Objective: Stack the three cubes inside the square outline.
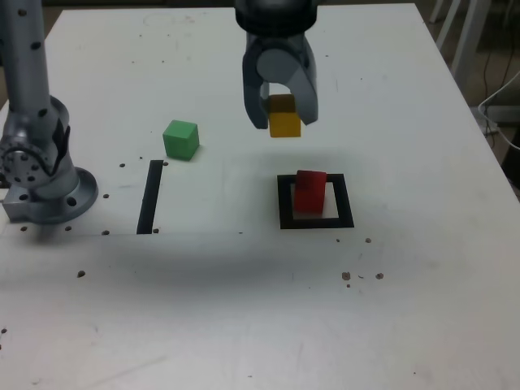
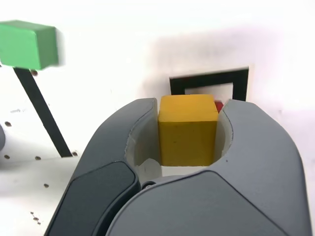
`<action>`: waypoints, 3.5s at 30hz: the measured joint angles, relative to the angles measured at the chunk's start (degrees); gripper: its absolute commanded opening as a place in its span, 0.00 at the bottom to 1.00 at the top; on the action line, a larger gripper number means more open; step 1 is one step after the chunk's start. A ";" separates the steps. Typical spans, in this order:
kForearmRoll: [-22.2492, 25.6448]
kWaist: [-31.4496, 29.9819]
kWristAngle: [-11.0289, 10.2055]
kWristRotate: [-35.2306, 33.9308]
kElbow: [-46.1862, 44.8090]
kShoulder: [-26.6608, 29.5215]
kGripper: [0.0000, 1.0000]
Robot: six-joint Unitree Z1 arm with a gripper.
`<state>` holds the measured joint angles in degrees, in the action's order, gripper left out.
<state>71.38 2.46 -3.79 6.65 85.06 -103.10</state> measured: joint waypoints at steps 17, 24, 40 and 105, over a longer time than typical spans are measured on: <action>0.53 -6.36 0.08 -4.01 2.54 -4.57 0.28; 0.14 -7.32 0.01 -5.22 2.55 -4.99 0.28; -2.07 -8.08 -0.16 -6.51 2.47 -5.70 0.20; -8.21 -8.08 1.06 -6.53 -2.13 -7.06 0.57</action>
<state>63.17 -5.62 -2.73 0.11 82.93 -110.15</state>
